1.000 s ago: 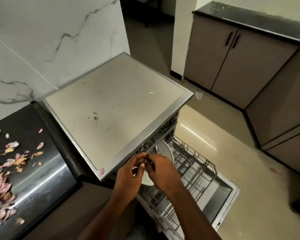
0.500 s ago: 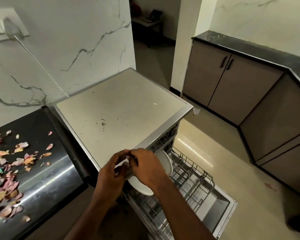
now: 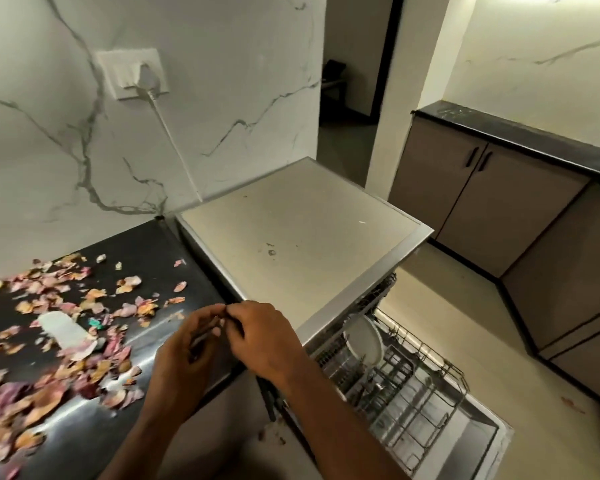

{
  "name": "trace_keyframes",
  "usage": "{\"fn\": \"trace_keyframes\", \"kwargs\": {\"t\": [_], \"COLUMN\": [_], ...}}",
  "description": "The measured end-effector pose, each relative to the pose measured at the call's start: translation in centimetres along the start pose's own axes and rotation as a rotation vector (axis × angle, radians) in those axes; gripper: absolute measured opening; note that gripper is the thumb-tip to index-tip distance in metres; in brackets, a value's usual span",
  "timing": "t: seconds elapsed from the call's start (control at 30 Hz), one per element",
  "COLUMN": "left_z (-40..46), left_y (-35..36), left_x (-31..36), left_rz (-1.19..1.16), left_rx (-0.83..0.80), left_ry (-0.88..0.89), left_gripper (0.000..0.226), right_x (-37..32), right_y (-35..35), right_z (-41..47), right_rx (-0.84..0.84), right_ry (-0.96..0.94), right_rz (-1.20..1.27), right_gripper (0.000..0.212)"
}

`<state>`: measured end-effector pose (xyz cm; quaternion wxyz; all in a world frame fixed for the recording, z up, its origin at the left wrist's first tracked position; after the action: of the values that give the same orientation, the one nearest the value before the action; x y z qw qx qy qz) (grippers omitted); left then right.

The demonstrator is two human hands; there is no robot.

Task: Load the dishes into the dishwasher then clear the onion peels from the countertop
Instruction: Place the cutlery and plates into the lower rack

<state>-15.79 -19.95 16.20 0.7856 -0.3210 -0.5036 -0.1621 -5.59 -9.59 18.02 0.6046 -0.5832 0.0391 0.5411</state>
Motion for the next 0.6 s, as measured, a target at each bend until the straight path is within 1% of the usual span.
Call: {"fn": "trace_keyframes", "kwargs": {"t": [0.13,0.23,0.47,0.6], "left_z": [0.3,-0.2,-0.6,-0.4], "left_y": [-5.2,-9.2,-17.5,-21.7], "left_x": [-2.0,-2.7,-4.8,-5.7], "left_rz": [-0.007,-0.031,0.019,0.075], "left_rx": [0.053,0.118,0.301,0.446], "left_ry": [0.010,-0.026,-0.088,-0.134], "left_gripper": [0.040,0.040,0.035,0.036], "right_x": [-4.2,-7.5,-14.6,-18.5], "right_y": [4.3,7.1,13.1,16.5], "right_z": [0.0,0.1,1.2,2.5], "right_rx": [-0.031,-0.074,-0.210,-0.293], "right_ry": [-0.053,-0.101,-0.265,-0.342], "right_rz": [0.002,0.009,0.038,0.093], "right_gripper": [0.024,0.025,0.026,0.022]}}
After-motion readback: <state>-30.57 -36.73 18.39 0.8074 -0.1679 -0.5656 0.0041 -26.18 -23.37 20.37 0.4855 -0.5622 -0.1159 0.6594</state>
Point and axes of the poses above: each hand's wrist, its own z-axis towards the middle knuckle, its own y-axis out of the palm, x = y × z, the point moved 6 cm from there along z, towards the middle knuckle, and after that the axes turned 14 degrees about x, right-handed, at the moved point
